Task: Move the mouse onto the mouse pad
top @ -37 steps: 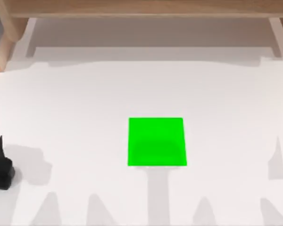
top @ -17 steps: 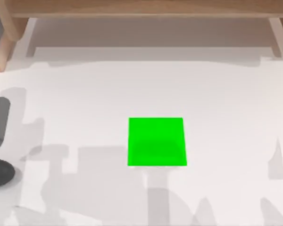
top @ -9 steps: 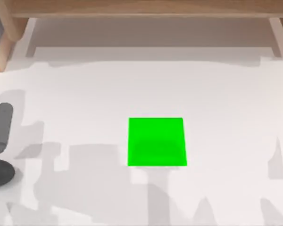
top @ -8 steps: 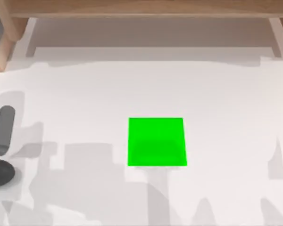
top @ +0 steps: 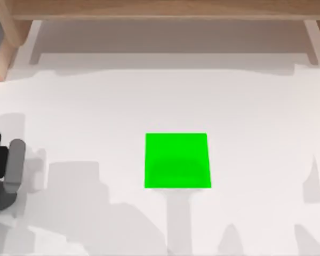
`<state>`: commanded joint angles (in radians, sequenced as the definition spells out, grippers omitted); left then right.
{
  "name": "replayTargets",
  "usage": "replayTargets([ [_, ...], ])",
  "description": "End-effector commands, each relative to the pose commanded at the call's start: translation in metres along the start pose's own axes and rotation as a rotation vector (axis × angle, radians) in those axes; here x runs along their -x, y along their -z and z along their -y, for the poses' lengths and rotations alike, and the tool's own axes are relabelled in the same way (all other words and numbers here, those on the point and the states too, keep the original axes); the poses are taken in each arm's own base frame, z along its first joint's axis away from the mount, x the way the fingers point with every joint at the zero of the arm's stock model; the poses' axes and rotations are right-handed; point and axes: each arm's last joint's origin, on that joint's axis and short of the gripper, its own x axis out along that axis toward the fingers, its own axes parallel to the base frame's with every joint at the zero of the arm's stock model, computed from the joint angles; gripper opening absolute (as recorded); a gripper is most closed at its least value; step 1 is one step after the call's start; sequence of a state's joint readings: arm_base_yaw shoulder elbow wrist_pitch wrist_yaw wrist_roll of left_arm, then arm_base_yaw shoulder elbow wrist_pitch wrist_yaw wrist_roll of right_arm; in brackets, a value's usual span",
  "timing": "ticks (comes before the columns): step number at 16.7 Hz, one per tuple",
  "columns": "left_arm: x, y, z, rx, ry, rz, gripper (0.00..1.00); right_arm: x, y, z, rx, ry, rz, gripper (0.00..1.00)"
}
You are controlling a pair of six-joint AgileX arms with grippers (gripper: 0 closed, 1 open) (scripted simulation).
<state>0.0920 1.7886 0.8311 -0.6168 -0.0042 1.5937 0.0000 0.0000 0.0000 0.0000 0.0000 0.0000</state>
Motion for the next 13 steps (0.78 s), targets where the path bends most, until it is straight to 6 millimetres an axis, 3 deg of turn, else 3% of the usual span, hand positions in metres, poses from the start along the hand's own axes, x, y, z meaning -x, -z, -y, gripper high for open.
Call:
replayTargets([
  [3, 0.0, 0.0, 0.0, 0.0, 0.0, 0.0, 1.0, 0.0, 0.0, 0.0, 0.0, 0.0, 0.0, 1.0],
  [13, 0.0, 0.0, 0.0, 0.0, 0.0, 0.0, 0.25, 0.0, 0.0, 0.0, 0.0, 0.0, 0.0, 1.0],
])
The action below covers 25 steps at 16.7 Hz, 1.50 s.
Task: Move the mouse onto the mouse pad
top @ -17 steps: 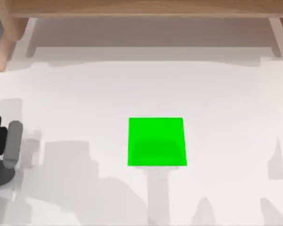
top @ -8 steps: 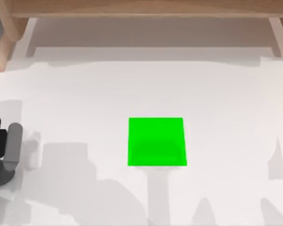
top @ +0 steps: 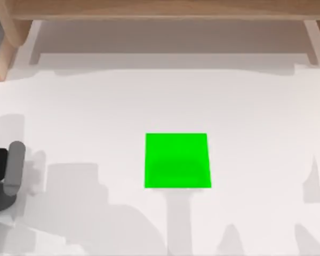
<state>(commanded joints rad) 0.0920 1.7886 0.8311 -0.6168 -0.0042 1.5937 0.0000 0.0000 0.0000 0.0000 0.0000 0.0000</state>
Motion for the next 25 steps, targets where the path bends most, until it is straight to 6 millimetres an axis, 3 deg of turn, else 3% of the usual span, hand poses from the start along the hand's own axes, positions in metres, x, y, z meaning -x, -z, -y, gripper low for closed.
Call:
replayTargets([
  [3, 0.0, 0.0, 0.0, 0.0, 0.0, 0.0, 0.02, 0.0, 0.0, 0.0, 0.0, 0.0, 0.0, 1.0],
  [11, 0.0, 0.0, 0.0, 0.0, 0.0, 0.0, 0.0, 0.0, 0.0, 0.0, 0.0, 0.0, 0.0, 1.0],
  [12, 0.021, 0.0, 0.002, 0.025, -0.004, -0.002, 0.0, 0.0, 0.0, 0.0, 0.0, 0.0, 0.0, 1.0],
  [15, 0.031, 0.0, -0.001, 0.025, -0.01, -0.002, 0.0, 0.0, 0.0, 0.0, 0.0, 0.0, 0.0, 1.0],
  [22, 0.105, 0.0, 0.0, 0.018, 0.01, -0.001, 0.0, 0.0, 0.0, 0.0, 0.0, 0.0, 0.0, 1.0],
  [25, 0.121, 0.0, 0.003, 0.025, -0.004, -0.002, 0.0, 0.0, 0.0, 0.0, 0.0, 0.0, 0.0, 1.0],
])
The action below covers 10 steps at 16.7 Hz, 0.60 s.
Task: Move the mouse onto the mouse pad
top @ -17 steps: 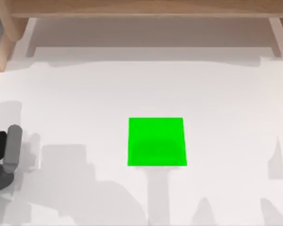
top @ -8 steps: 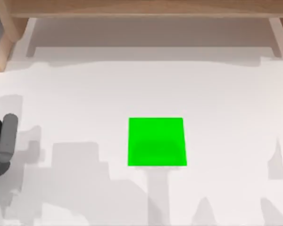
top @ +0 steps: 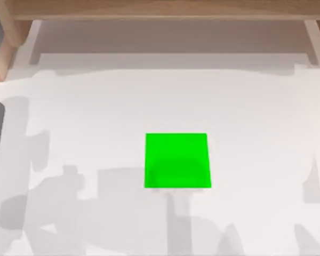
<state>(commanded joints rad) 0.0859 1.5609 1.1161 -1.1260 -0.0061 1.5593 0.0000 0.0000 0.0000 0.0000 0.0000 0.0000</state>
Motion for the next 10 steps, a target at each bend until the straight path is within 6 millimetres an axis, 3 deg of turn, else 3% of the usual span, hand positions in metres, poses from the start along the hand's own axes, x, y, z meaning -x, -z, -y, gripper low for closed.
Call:
replayTargets([
  [4, -0.002, 0.0, -0.001, -0.004, 0.005, 0.0, 0.0, 0.0, 0.0, 0.0, 0.0, 0.0, 0.0, 1.0],
  [6, -0.001, -0.01, -0.009, -0.073, 0.013, -0.001, 0.0, 0.0, 0.0, 0.0, 0.0, 0.0, 0.0, 1.0],
  [8, -0.002, -0.032, -0.025, -0.224, 0.029, -0.002, 0.0, 0.0, 0.0, 0.0, 0.0, 0.0, 0.0, 1.0],
  [10, -0.003, -0.069, -0.047, -0.447, 0.045, -0.002, 0.0, 0.0, 0.0, 0.0, 0.0, 0.0, 0.0, 1.0],
])
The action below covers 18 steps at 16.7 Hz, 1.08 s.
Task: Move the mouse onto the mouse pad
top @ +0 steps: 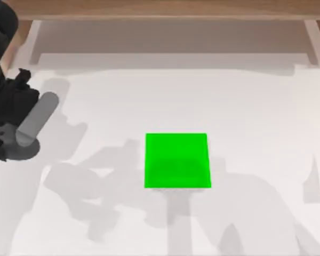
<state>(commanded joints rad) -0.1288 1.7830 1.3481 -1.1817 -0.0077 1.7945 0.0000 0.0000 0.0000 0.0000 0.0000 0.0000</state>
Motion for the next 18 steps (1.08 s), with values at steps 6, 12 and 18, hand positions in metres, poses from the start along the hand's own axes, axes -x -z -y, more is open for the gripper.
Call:
replayTargets([
  [6, -0.004, -0.141, -0.099, -0.813, -0.026, -0.016, 0.0, 0.0, 0.0, 0.0, 0.0, 0.0, 0.0, 1.0],
  [12, -0.022, -0.24, -0.113, -1.229, -0.041, -0.031, 0.0, 0.0, 0.0, 0.0, 0.0, 0.0, 0.0, 1.0],
  [18, -0.023, -0.239, -0.114, -1.228, -0.042, -0.03, 0.0, 0.0, 0.0, 0.0, 0.0, 0.0, 0.0, 1.0],
])
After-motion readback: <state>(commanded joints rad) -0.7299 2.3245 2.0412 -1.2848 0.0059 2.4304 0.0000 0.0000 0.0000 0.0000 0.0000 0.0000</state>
